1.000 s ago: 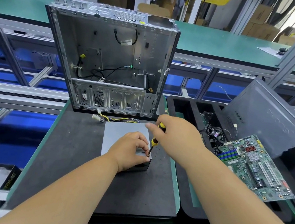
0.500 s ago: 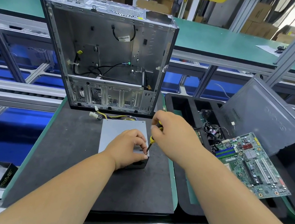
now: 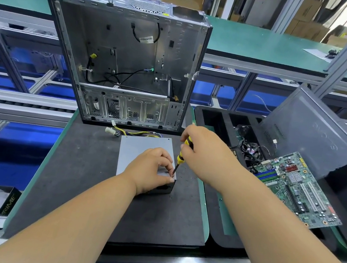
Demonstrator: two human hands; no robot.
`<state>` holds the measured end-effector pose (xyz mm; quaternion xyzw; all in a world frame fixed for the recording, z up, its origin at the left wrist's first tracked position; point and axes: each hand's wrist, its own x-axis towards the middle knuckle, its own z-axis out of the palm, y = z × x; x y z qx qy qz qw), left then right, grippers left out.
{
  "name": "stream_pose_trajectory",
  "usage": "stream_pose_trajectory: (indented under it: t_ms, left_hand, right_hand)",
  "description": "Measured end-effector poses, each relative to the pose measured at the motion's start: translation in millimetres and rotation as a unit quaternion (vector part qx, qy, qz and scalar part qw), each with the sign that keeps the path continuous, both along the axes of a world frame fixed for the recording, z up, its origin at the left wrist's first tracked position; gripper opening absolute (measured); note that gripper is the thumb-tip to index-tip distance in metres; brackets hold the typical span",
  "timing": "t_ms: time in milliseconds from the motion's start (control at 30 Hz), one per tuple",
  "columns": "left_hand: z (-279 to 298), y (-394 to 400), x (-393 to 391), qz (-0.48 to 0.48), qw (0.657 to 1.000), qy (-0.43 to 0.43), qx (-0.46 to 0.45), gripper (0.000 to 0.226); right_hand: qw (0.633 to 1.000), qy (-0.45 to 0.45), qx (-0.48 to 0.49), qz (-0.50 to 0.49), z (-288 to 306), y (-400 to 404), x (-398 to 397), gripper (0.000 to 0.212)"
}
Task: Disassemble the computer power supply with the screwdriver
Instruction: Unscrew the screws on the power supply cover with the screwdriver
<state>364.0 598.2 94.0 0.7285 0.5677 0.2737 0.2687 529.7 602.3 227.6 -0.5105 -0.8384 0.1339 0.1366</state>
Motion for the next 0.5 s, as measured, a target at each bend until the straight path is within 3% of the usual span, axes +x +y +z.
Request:
stream_pose_trajectory:
  t_ms: [167,333,500]
  left_hand:
    - [0.5,0.7,0.2,-0.005,1.0,0.0,0.002,0.031]
    - [-0.3,-0.3,0.4,-0.001,1.0,-0.001,0.003,0.029]
    - [-0.1,0.1,0.3,-0.003,1.0,0.005,0.005,0.03]
  right_hand:
    - [0.994,-0.098,0.052,0.002,4.1,-0.1,-6.1,0.038]
    - [0.999,-0.04,0.0,0.016,7.6,-0.9,-7.2,0.012]
    - [1.0,-0.014,-0.023,0.001,7.0,-1.7,-4.1,0.008]
